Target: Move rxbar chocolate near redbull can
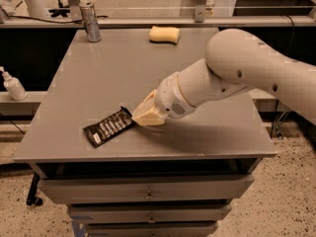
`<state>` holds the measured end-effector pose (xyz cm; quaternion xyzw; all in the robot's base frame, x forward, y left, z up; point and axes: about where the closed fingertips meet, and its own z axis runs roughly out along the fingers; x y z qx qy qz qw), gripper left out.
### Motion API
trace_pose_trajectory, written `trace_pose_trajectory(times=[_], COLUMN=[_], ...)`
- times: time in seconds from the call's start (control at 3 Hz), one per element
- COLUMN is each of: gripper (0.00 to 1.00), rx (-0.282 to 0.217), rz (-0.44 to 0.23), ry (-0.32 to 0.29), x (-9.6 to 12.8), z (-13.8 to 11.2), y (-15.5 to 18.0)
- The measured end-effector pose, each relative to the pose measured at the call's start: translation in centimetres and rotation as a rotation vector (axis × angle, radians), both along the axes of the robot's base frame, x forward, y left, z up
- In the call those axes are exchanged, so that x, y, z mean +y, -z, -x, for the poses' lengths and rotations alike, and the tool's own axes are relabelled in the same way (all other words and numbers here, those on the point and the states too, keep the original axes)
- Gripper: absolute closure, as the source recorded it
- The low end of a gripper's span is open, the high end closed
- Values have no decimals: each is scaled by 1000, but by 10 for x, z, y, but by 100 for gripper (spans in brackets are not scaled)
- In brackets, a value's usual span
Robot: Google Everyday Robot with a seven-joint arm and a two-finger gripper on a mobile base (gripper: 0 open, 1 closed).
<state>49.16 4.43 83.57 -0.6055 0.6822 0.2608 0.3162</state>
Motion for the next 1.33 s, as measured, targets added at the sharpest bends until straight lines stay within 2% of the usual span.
trace_pose_trajectory(times=[0.33,0.67,1.0,1.33], gripper=[100,100,100,100], rx=[-43,-107,-136,-147], rz=[18,16,0,-2], ry=[43,89,94,102], x=[-11,-10,-6,-2], z=[-25,-63,-68,-72], y=[-32,-84,-103,-105])
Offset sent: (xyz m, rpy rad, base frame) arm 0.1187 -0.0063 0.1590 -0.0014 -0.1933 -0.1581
